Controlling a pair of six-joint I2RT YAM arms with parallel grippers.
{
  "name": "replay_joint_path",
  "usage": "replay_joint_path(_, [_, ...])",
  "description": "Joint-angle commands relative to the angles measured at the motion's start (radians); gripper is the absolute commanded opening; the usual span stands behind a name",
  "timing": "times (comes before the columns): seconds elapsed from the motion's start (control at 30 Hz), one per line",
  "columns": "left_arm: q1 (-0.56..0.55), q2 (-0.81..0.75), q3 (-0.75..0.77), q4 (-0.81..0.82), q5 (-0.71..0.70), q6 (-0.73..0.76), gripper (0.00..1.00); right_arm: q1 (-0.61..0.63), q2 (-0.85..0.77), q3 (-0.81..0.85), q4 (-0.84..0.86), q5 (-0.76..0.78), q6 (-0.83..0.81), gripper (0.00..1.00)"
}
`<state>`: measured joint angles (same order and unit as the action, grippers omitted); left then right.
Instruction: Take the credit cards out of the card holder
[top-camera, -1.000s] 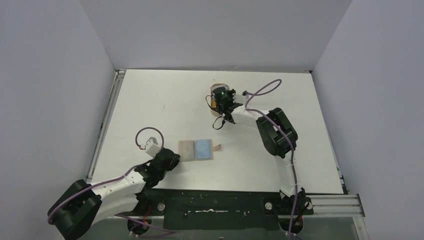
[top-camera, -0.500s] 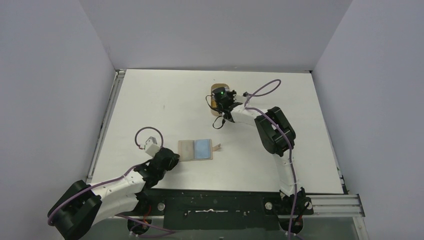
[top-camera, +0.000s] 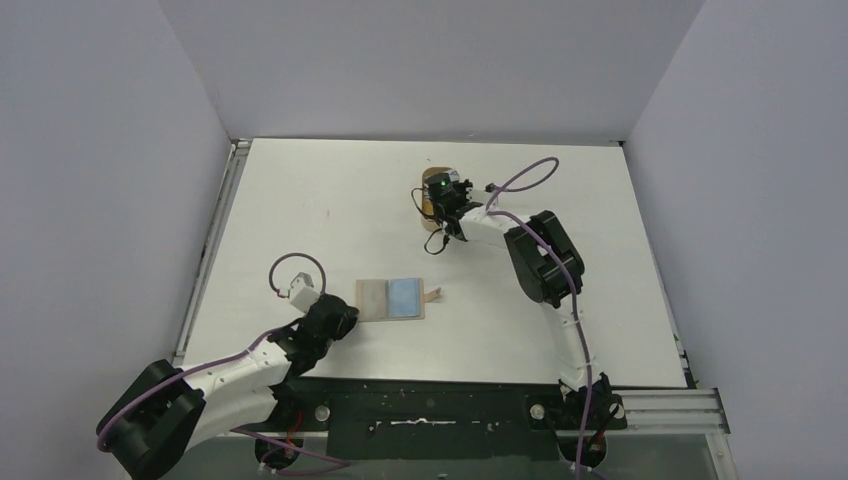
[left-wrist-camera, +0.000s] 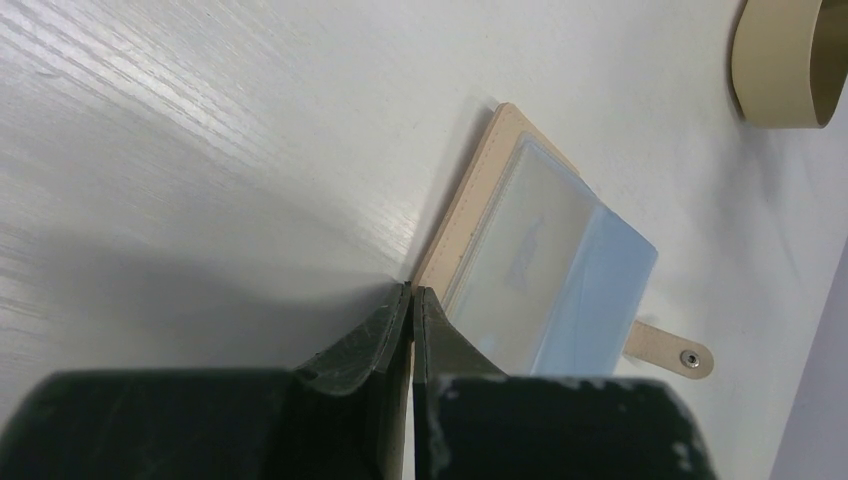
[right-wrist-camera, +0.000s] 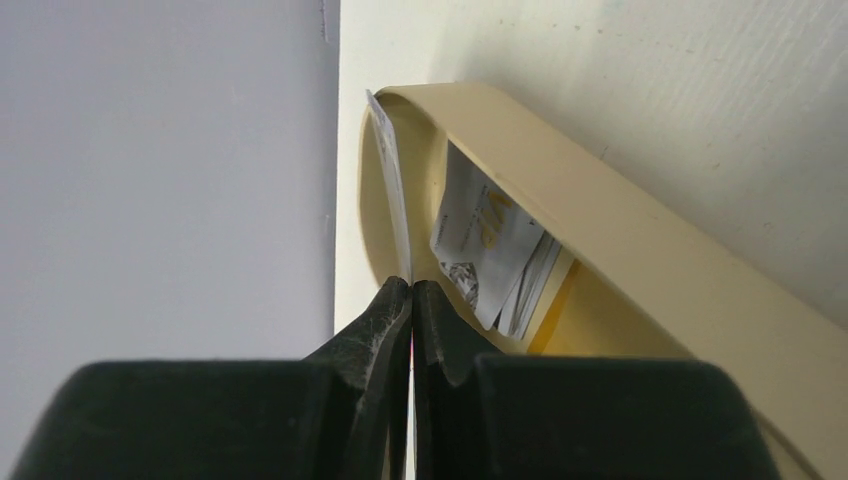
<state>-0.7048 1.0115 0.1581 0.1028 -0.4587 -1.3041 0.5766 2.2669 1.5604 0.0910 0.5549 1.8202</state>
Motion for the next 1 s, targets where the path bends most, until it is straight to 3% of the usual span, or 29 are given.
replay_joint_path(0.0, [0.013,0.017,0.018,-0.03,0.002,0.021,0.0,-0.005,0.016,0.053,-0.002,0.047,0.012,0.0])
replay_joint_path(0.2, [0.02,0.022,0.016,-0.026,0.003,0.023,0.0,-0.008,0.033,0.058,0.017,0.042,0.003,0.0])
replay_joint_path(0.37, [0.024,0.025,0.017,-0.023,0.005,0.023,0.0,-0.008,0.034,0.065,0.033,0.039,-0.015,0.34])
replay_joint_path(0.5, [0.027,0.026,0.019,-0.022,0.008,0.028,0.0,-0.006,0.026,0.08,-0.001,0.036,-0.01,0.45])
replay_joint_path(0.97, [0.027,-0.004,0.029,-0.05,0.014,0.04,0.0,0.007,-0.106,0.039,-0.084,-0.019,0.037,0.47])
